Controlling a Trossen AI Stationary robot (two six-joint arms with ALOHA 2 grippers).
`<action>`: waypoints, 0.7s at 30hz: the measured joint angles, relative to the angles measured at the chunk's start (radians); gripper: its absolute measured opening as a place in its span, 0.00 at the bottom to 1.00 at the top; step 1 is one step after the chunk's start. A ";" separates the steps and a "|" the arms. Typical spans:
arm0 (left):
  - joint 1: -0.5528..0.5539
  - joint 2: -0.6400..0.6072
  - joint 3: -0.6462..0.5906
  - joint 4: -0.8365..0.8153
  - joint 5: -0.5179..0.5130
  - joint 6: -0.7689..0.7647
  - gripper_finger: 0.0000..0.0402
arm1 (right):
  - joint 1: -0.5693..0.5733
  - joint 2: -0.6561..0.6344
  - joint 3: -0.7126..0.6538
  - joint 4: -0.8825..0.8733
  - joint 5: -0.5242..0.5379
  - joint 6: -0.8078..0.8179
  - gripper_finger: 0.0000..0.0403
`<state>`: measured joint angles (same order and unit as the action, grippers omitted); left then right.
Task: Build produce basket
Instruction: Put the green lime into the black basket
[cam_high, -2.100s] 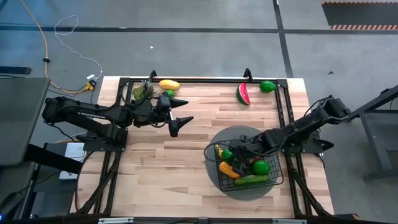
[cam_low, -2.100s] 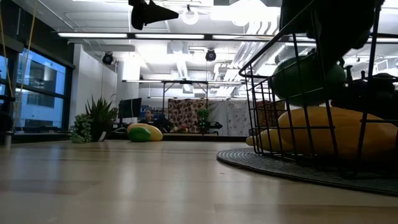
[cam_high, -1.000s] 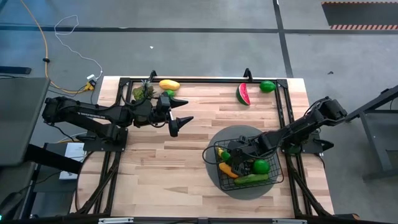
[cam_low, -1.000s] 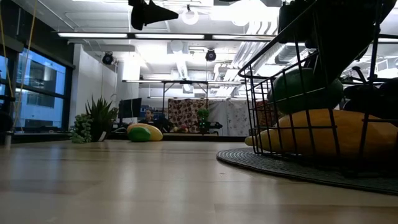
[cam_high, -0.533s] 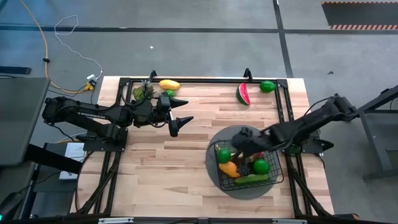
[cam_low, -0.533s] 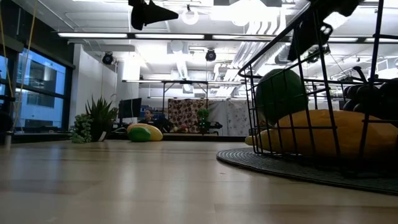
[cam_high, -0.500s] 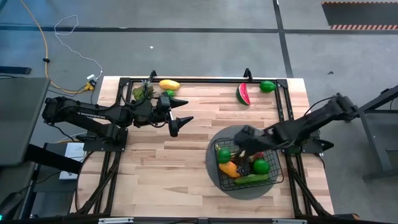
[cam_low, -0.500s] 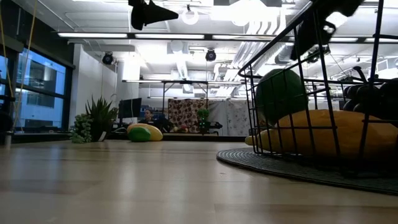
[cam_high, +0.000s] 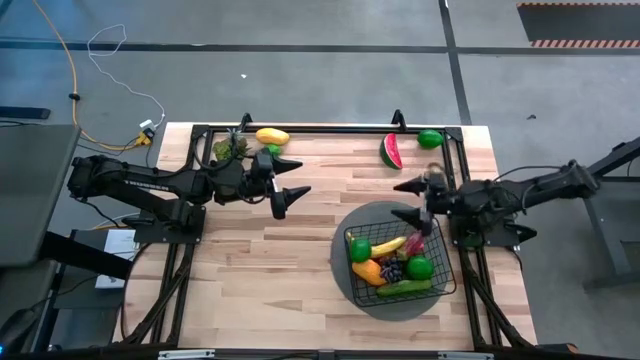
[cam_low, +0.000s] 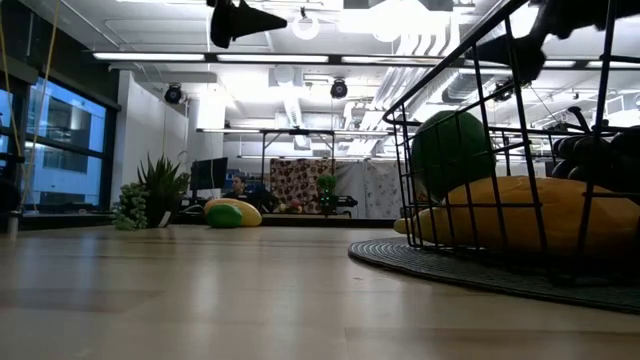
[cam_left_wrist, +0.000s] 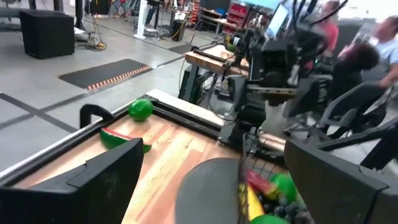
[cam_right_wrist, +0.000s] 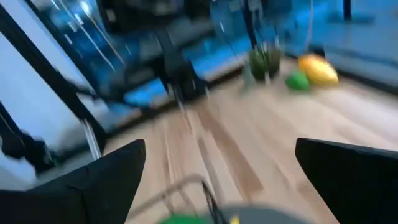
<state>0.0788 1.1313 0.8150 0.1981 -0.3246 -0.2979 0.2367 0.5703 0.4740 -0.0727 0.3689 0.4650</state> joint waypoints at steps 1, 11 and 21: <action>0.000 0.000 0.000 0.010 0.008 -0.017 0.94 | -0.028 -0.016 -0.029 0.061 -0.028 -0.020 0.98; -0.002 -0.087 0.000 0.034 0.090 -0.101 0.94 | -0.295 0.051 -0.083 0.355 -0.385 -0.082 0.98; -0.016 -0.213 0.000 -0.065 0.053 -0.058 0.94 | -0.372 0.094 0.003 0.386 -0.620 -0.193 0.98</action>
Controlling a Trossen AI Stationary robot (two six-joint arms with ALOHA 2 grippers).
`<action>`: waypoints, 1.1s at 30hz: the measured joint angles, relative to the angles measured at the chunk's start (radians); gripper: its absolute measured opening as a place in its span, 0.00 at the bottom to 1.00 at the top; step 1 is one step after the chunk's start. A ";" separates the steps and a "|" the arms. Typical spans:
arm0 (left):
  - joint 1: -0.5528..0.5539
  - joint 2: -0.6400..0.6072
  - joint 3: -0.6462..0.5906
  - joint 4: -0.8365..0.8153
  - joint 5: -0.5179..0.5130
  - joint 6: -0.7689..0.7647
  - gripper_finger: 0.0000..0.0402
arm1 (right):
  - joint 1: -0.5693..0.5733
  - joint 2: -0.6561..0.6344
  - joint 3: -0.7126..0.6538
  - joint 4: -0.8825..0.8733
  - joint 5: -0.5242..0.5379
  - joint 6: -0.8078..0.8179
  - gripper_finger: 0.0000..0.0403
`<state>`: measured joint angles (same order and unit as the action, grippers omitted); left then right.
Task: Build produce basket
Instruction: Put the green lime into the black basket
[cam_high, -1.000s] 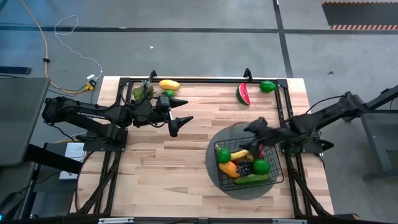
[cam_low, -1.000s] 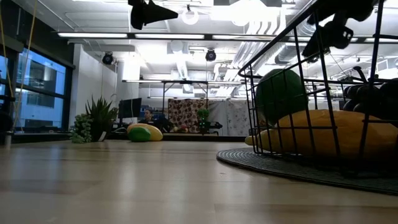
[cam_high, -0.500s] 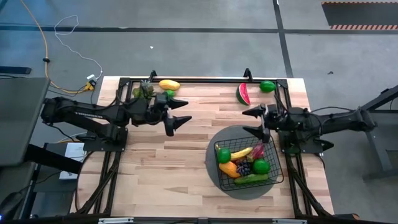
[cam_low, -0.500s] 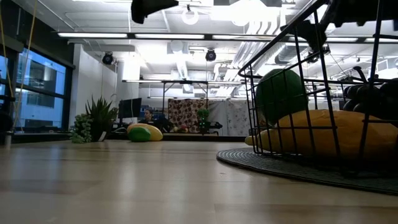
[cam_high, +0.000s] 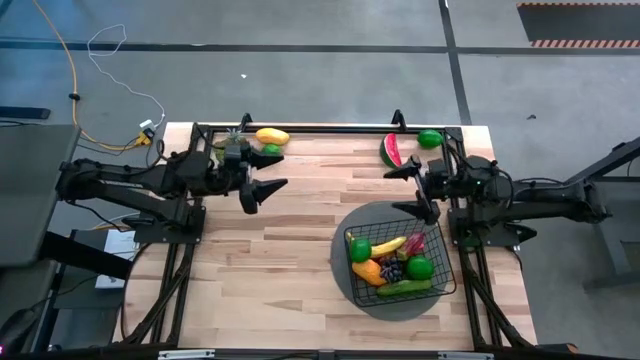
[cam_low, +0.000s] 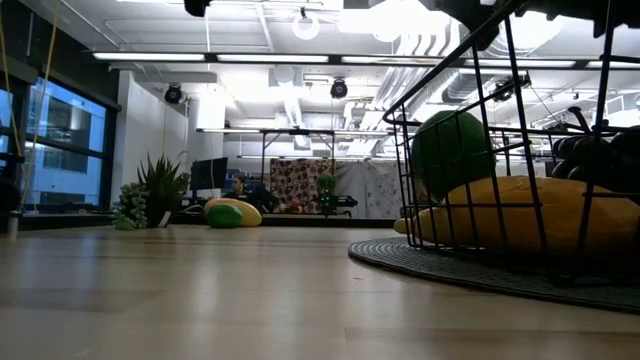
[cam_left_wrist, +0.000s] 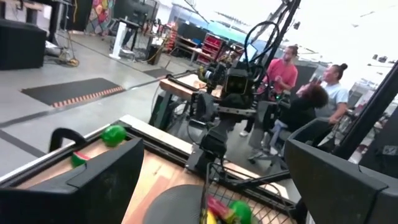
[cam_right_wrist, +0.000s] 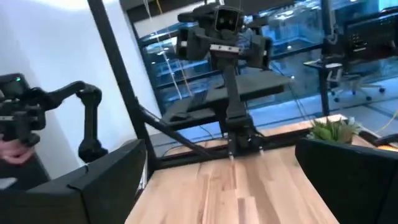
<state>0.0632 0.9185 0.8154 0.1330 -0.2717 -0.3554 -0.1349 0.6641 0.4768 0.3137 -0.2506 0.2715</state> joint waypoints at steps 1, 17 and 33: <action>-0.004 -0.003 0.000 -0.005 -0.010 0.010 0.94 | -0.006 0.006 0.014 -0.009 0.011 0.000 0.98; -0.012 -0.003 -0.137 0.188 -0.075 -0.012 0.94 | -0.048 0.067 0.049 -0.049 0.036 0.044 0.98; -0.012 -0.003 -0.137 0.187 -0.100 -0.008 0.94 | -0.048 0.068 0.050 -0.035 0.066 0.208 0.98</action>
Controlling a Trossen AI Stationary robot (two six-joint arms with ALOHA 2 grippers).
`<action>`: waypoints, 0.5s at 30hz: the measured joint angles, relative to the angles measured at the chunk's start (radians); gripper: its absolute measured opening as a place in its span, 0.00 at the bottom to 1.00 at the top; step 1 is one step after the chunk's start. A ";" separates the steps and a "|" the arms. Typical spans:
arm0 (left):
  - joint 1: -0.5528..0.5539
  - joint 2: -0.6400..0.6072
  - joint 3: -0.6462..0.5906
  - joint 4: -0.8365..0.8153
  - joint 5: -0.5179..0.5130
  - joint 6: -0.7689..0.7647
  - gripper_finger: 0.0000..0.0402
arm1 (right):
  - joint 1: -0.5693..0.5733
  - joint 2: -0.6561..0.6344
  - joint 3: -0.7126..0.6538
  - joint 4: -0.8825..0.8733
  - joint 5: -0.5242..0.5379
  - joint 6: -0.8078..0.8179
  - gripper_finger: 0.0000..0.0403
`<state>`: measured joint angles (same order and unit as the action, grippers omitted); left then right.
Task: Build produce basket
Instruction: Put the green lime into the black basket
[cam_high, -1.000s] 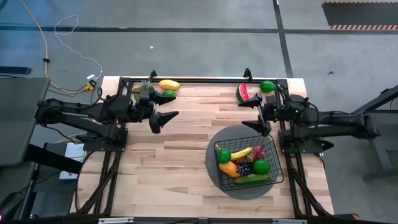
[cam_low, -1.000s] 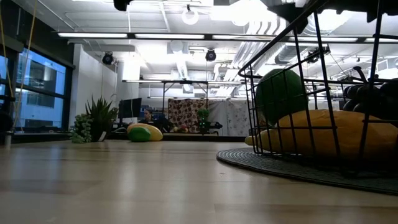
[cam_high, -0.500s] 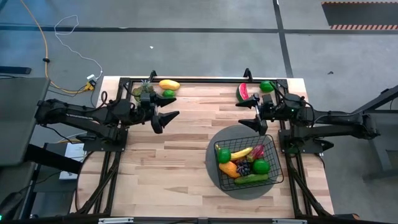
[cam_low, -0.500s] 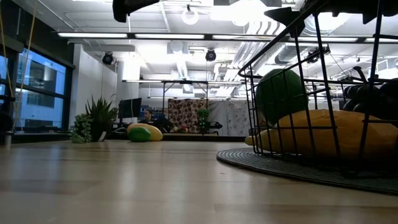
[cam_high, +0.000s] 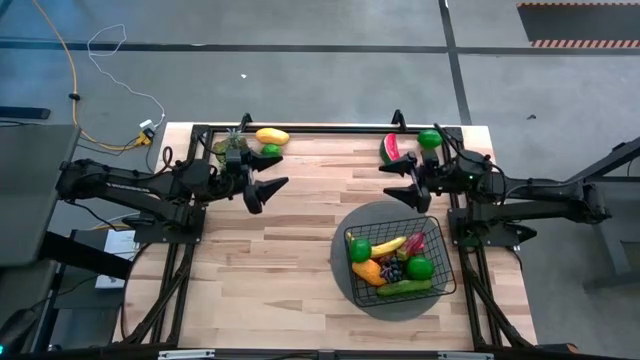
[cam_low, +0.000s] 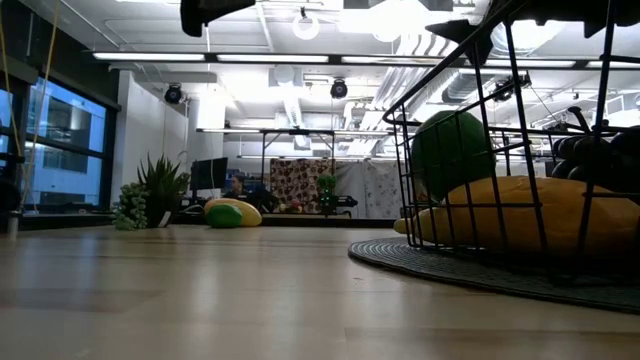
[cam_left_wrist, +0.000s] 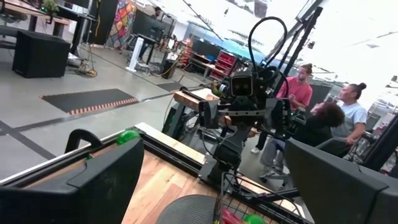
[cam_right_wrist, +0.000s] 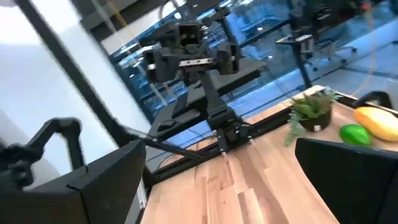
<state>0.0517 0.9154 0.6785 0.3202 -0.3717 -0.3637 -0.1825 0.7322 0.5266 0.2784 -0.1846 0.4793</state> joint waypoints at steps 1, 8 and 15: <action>0.000 0.000 0.000 0.000 -0.004 0.000 0.94 | 0.000 0.000 0.000 -0.003 0.021 0.023 0.98; 0.000 0.000 0.000 0.000 -0.010 0.000 0.94 | 0.000 0.001 0.000 -0.019 0.202 0.263 0.98; 0.000 0.000 0.000 0.001 -0.010 -0.002 0.94 | -0.059 0.082 0.071 -0.149 0.420 0.481 0.98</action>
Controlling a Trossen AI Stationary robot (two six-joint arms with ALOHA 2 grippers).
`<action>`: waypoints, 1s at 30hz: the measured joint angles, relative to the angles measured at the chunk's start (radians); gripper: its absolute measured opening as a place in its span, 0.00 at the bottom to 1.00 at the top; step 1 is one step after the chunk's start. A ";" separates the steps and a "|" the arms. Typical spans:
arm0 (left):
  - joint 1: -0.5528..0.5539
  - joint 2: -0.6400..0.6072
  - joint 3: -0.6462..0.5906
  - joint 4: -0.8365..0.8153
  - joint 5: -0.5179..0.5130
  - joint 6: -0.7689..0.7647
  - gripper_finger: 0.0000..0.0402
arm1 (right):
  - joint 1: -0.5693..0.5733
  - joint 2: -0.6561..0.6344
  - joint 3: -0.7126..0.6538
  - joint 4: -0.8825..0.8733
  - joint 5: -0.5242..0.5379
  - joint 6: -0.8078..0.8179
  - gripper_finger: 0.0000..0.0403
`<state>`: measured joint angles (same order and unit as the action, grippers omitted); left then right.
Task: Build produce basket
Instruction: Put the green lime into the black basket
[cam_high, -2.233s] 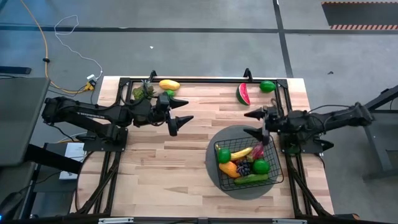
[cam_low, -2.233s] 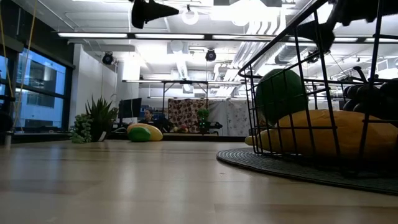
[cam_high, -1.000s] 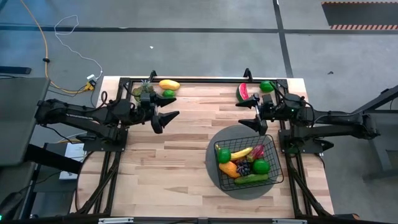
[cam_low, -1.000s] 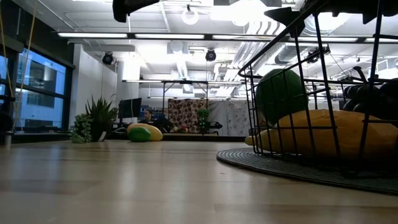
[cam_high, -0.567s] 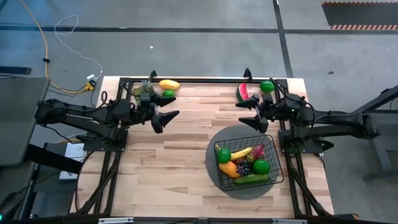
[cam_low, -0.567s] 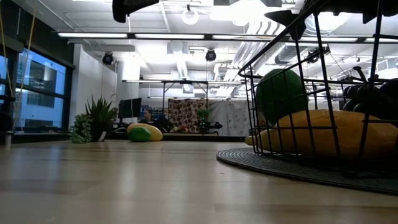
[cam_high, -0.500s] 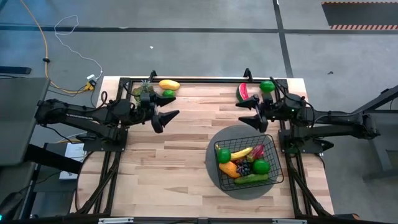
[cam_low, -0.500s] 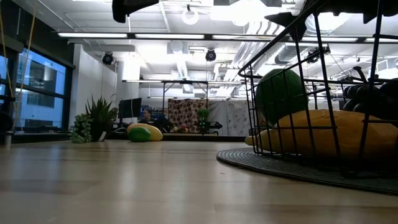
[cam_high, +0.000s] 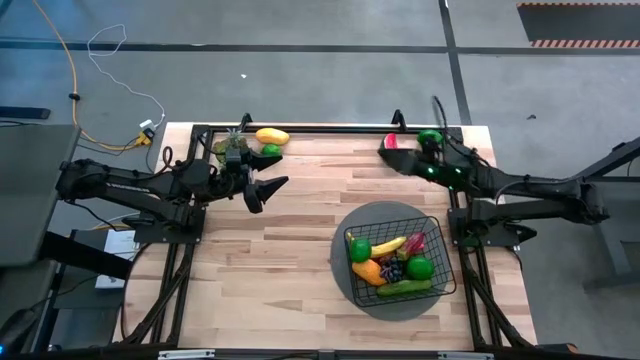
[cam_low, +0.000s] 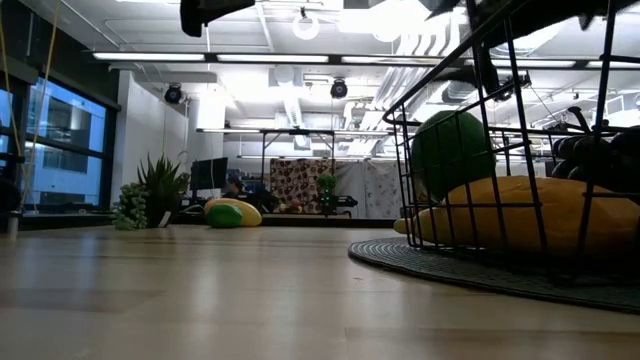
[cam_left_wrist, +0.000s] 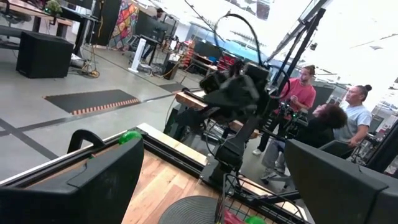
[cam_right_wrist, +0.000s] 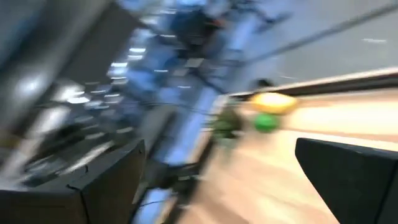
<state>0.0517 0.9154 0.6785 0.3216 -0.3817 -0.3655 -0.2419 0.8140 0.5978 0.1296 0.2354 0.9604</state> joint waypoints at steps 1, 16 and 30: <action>0.000 0.000 0.000 0.002 0.000 0.001 0.94 | -0.017 0.025 0.042 -0.085 0.022 0.012 0.98; 0.000 0.000 0.000 0.025 0.026 -0.001 0.94 | -0.412 0.447 0.335 -0.998 0.288 0.477 0.98; 0.000 0.000 0.000 0.027 0.021 -0.025 0.94 | -0.650 0.661 0.315 -0.805 0.168 0.746 0.98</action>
<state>0.0517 0.9154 0.6785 0.3489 -0.3602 -0.3906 -0.8919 1.4747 0.9127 -0.6750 0.4034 1.7064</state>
